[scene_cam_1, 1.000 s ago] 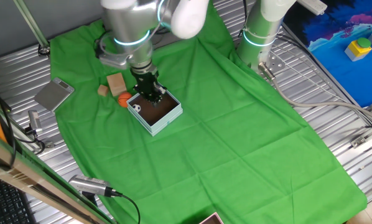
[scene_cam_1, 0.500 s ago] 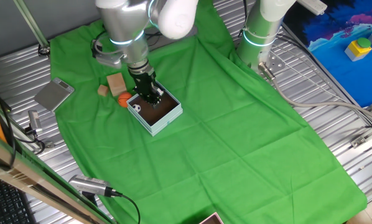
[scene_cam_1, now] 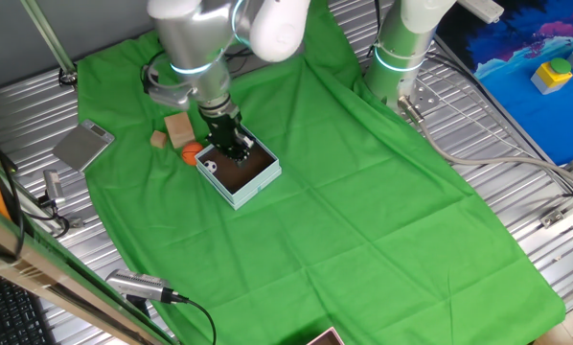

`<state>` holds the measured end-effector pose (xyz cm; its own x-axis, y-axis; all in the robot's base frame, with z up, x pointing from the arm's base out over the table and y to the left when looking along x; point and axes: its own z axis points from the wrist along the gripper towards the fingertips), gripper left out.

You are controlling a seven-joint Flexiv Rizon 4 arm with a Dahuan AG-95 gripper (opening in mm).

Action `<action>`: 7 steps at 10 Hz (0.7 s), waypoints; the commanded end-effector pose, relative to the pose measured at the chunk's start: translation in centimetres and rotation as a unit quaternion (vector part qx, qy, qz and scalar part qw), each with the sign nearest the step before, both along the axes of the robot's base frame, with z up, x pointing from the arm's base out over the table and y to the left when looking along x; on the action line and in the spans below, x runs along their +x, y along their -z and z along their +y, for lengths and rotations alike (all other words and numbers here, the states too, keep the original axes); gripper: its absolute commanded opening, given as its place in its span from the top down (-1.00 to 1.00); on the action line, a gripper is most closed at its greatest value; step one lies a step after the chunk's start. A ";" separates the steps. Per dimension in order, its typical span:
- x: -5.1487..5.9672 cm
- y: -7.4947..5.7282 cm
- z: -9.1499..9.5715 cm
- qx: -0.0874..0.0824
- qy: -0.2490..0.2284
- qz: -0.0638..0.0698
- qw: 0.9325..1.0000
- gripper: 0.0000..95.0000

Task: Take everything out of the gift box

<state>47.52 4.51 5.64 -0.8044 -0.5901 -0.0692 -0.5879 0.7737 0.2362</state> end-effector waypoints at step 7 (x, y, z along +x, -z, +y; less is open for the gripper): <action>-0.6 0.2 -0.5 -0.050 -0.080 0.000 0.996 1.00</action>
